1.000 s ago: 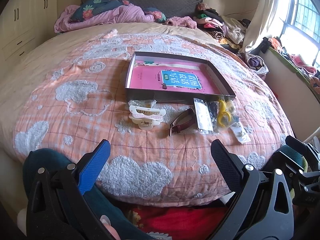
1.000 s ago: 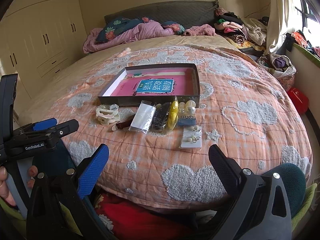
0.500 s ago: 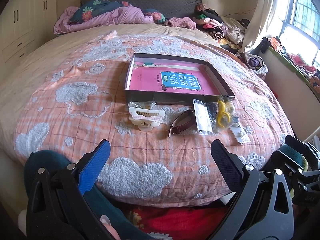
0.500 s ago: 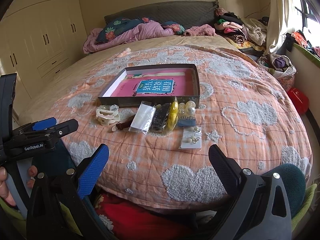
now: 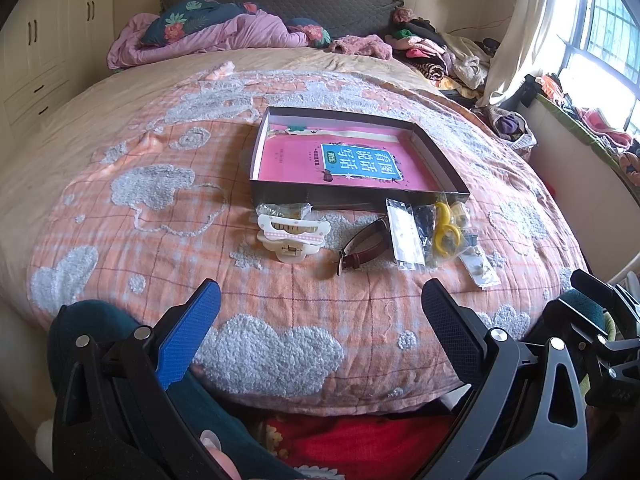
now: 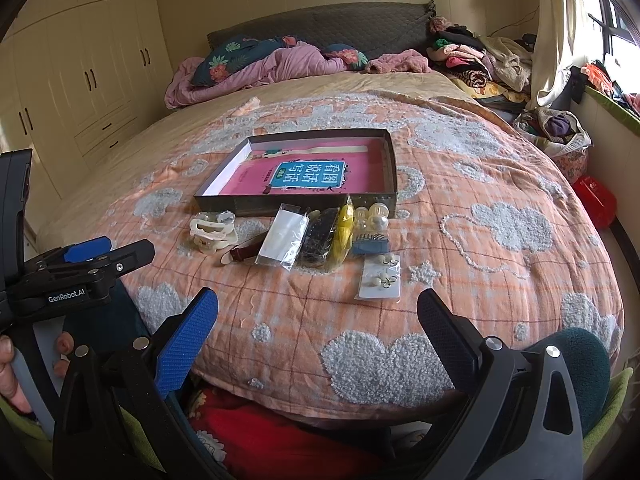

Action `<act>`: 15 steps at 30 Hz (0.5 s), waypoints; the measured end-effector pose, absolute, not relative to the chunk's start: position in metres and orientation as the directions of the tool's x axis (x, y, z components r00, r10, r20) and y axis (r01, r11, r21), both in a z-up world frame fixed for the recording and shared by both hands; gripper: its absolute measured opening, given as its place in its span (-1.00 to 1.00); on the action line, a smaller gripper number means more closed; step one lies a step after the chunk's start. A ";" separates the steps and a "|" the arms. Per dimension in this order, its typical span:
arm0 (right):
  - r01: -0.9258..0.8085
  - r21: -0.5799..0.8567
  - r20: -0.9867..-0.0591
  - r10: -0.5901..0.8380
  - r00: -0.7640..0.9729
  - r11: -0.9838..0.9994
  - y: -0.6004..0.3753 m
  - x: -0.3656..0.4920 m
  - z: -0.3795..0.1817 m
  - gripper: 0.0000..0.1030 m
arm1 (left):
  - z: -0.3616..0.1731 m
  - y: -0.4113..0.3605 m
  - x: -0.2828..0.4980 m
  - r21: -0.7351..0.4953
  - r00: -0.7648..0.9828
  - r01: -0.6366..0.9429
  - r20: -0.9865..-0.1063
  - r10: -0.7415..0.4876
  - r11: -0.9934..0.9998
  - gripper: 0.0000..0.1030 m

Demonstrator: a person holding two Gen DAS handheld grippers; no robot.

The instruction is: Organize jewelry

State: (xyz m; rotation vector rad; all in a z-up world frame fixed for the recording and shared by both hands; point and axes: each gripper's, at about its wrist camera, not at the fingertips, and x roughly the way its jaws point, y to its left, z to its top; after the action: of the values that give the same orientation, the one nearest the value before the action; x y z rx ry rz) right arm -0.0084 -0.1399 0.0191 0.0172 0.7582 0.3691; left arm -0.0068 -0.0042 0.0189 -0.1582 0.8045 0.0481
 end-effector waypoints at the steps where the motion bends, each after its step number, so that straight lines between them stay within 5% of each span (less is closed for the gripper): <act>1: -0.321 0.146 -0.668 0.333 0.665 0.936 -0.139 -0.008 0.019 0.92 | 0.019 -0.004 -0.007 -0.122 0.693 -0.103 -0.720 -0.016 0.987 0.82; 15: -0.312 0.154 -0.665 0.332 0.669 0.938 -0.145 0.003 0.018 0.92 | 0.020 -0.002 0.001 -0.122 0.687 -0.102 -0.726 -0.019 0.987 0.82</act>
State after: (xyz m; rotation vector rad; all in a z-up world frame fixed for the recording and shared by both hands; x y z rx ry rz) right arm 0.0031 -0.1454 0.0183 0.0284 0.7546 0.3628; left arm 0.0006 -0.0015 0.0195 -0.1579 0.8124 0.0470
